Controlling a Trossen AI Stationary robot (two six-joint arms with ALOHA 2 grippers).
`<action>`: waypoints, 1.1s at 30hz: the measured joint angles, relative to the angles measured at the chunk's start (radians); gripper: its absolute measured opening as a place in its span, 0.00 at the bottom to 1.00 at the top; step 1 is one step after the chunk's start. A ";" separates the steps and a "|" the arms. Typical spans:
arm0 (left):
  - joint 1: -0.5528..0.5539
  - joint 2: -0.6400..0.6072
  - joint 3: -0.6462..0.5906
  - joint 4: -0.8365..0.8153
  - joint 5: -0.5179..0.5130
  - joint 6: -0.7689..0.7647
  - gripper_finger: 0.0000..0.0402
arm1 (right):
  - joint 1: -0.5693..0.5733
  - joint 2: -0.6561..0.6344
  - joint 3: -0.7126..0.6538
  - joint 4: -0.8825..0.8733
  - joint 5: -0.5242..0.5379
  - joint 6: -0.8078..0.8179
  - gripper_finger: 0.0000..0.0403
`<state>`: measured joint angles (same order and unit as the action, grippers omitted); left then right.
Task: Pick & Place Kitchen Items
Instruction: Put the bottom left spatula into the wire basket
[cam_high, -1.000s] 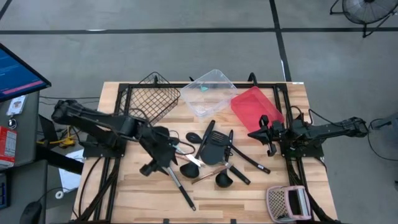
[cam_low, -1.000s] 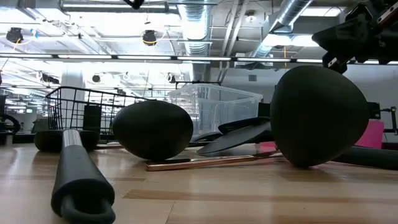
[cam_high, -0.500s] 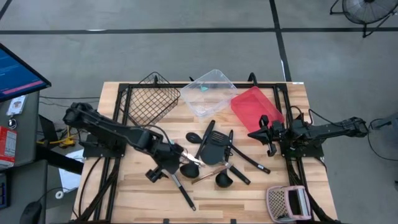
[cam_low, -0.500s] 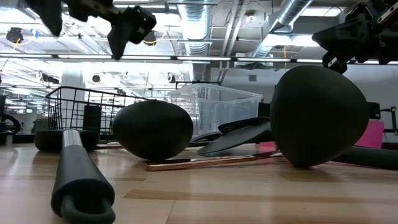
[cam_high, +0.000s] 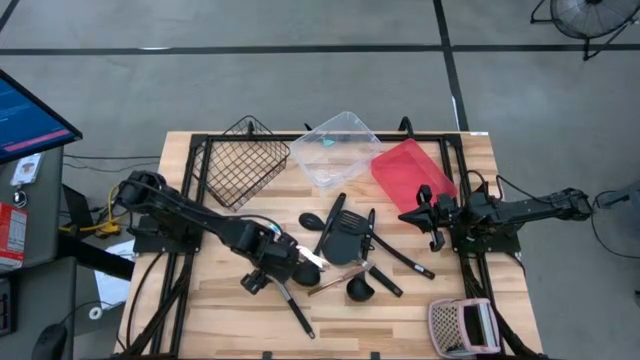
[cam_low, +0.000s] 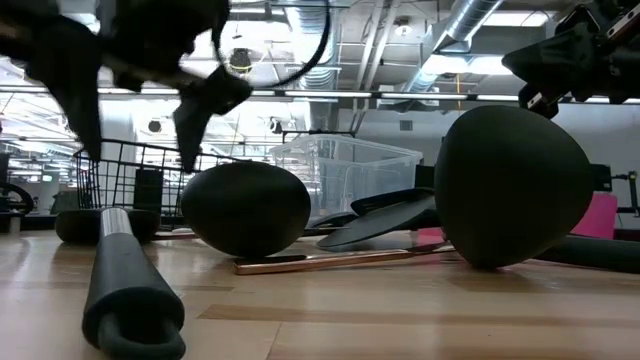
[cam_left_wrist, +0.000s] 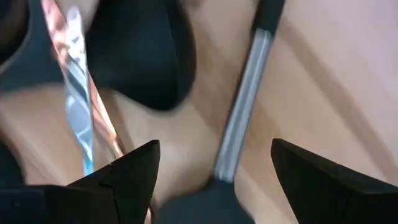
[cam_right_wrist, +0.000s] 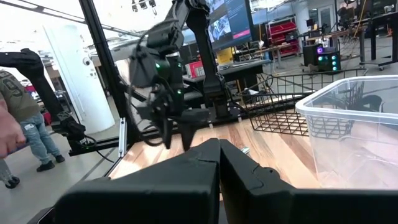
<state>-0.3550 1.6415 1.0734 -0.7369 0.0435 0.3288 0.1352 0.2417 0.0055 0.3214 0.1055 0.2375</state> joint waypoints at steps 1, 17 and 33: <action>-0.001 -0.006 -0.017 0.001 0.005 -0.007 0.73 | 0.000 0.000 0.000 0.000 0.000 0.000 0.00; -0.027 -0.051 -0.182 0.200 0.009 -0.030 0.73 | 0.000 0.000 0.000 -0.007 0.000 0.000 0.00; -0.026 -0.050 -0.298 0.329 0.007 -0.024 0.64 | 0.000 0.000 0.000 -0.007 0.000 0.000 0.00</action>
<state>-0.3805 1.5912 0.7751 -0.4075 0.0509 0.3046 0.1352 0.2417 0.0055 0.3145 0.1055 0.2375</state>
